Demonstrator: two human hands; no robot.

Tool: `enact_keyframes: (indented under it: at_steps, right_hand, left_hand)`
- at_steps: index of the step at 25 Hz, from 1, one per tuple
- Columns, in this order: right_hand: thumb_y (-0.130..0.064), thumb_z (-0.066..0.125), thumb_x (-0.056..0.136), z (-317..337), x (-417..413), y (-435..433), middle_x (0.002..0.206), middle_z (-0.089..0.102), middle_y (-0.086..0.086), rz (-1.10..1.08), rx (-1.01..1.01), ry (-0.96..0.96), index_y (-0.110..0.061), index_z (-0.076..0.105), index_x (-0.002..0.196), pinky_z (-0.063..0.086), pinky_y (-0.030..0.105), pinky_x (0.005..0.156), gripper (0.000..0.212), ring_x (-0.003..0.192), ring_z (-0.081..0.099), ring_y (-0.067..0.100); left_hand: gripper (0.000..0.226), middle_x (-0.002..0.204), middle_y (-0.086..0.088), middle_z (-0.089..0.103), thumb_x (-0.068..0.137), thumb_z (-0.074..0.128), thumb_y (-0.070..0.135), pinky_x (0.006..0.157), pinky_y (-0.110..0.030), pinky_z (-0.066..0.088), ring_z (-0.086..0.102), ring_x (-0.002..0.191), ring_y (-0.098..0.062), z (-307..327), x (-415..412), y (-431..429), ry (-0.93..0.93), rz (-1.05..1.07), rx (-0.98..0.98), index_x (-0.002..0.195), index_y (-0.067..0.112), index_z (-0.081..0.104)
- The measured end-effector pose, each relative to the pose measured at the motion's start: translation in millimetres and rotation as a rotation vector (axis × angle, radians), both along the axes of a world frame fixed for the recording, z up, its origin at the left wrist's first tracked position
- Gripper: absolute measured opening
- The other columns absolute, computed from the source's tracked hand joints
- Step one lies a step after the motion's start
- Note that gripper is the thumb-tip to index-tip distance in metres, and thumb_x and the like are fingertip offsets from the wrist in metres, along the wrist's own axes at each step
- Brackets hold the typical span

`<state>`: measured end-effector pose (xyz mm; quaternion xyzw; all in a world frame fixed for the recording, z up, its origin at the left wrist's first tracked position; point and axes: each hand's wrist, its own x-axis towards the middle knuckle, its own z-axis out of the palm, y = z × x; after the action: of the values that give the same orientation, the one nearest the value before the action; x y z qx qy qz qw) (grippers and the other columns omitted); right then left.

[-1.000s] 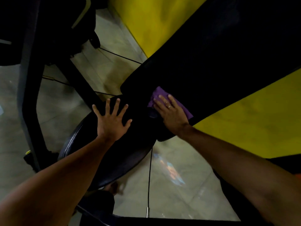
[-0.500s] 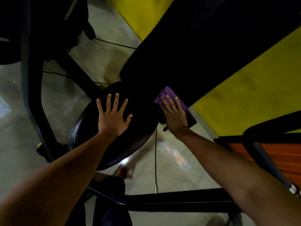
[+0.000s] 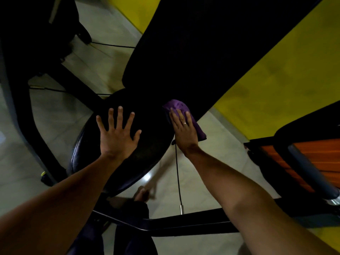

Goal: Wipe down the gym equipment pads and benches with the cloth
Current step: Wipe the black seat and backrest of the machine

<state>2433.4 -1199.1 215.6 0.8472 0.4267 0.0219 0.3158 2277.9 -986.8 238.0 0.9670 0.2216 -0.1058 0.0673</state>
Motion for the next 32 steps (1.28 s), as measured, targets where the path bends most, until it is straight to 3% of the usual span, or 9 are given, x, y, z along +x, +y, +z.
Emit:
enact_keyframes:
  at_steps: [2,4,9,11,14,17,20,27,32]
  right_hand:
    - [-0.058,0.061,0.089,-2,-1,-3,0.171,-0.008,0.010,0.022,-0.025,-0.027,-0.007,-0.006,0.162,-0.017,0.052,0.123,0.111,0.158,-0.005,0.029]
    - [-0.045,0.062,0.091,12,11,-2,0.171,0.000,0.009,0.045,0.126,-0.026,-0.010,0.008,0.163,-0.020,0.053,0.122,0.097,0.158,0.000,0.030]
    - [-0.032,0.062,0.092,39,11,16,0.166,0.028,0.009,-0.110,0.653,0.062,-0.017,0.040,0.156,0.004,0.053,0.127,0.070,0.155,0.018,0.036]
    - [-0.021,0.058,0.088,38,-15,31,0.163,0.034,0.012,-0.217,0.860,0.175,-0.014,0.047,0.153,0.009,0.051,0.127,0.066,0.154,0.022,0.037]
    - [-0.016,0.050,0.094,33,-62,52,0.166,0.029,0.011,-0.478,1.005,0.535,-0.013,0.041,0.156,0.011,0.051,0.128,0.062,0.156,0.015,0.034]
    - [-0.020,0.049,0.097,23,-104,57,0.167,0.025,0.008,-0.642,1.020,0.735,-0.020,0.035,0.159,0.017,0.053,0.125,0.064,0.157,0.015,0.027]
    - [-0.025,0.051,0.098,32,-118,84,0.169,0.021,0.006,-0.772,0.995,0.745,-0.026,0.033,0.159,0.004,0.047,0.128,0.064,0.158,0.009,0.027]
    - [-0.047,0.046,0.104,17,-47,136,0.171,0.015,0.001,-0.587,0.754,0.720,-0.035,0.027,0.160,0.000,0.043,0.127,0.060,0.158,0.007,0.024]
    - [-0.040,0.046,0.104,15,-43,107,0.171,0.013,0.004,-0.750,0.746,0.679,-0.030,0.022,0.162,0.003,0.045,0.127,0.064,0.158,0.009,0.027]
  left_hand:
    - [0.075,0.169,-0.014,-0.006,0.097,0.008,0.066,0.119,-0.068,-0.002,-0.006,0.155,-0.040,-2,0,0,-0.023,-0.004,0.013,0.162,0.030,-0.003]
    - [0.075,0.169,-0.015,-0.003,0.097,0.009,0.066,0.118,-0.069,-0.001,-0.004,0.155,-0.040,-1,1,-2,-0.022,-0.007,0.013,0.162,0.030,0.000]
    - [0.074,0.169,-0.015,-0.003,0.098,0.010,0.065,0.118,-0.070,0.001,-0.005,0.155,-0.040,-1,1,-2,-0.017,0.001,0.030,0.162,0.029,0.000]
    - [0.074,0.169,-0.015,-0.002,0.098,0.012,0.065,0.118,-0.070,0.002,-0.005,0.155,-0.040,2,1,-3,-0.003,0.006,0.020,0.162,0.029,0.002]
    - [0.074,0.169,-0.015,0.002,0.099,0.021,0.064,0.118,-0.070,0.001,-0.002,0.155,-0.039,3,0,0,-0.011,0.006,-0.015,0.162,0.029,0.009]
    - [0.069,0.170,-0.009,0.007,0.099,0.030,0.059,0.118,-0.069,0.001,0.001,0.155,-0.037,9,-6,7,-0.026,-0.004,-0.049,0.161,0.030,0.020]
    - [0.065,0.170,-0.006,0.008,0.100,0.031,0.057,0.119,-0.069,0.001,0.002,0.155,-0.037,12,-11,20,-0.025,0.061,-0.070,0.160,0.033,0.021]
    - [0.061,0.170,-0.006,0.006,0.102,0.033,0.054,0.121,-0.064,0.008,0.009,0.153,-0.041,9,24,42,0.010,0.178,-0.157,0.159,0.034,0.022]
    - [0.065,0.170,-0.007,0.002,0.102,0.029,0.059,0.119,-0.063,0.015,0.008,0.153,-0.044,6,26,46,0.011,0.178,-0.177,0.160,0.037,0.012]
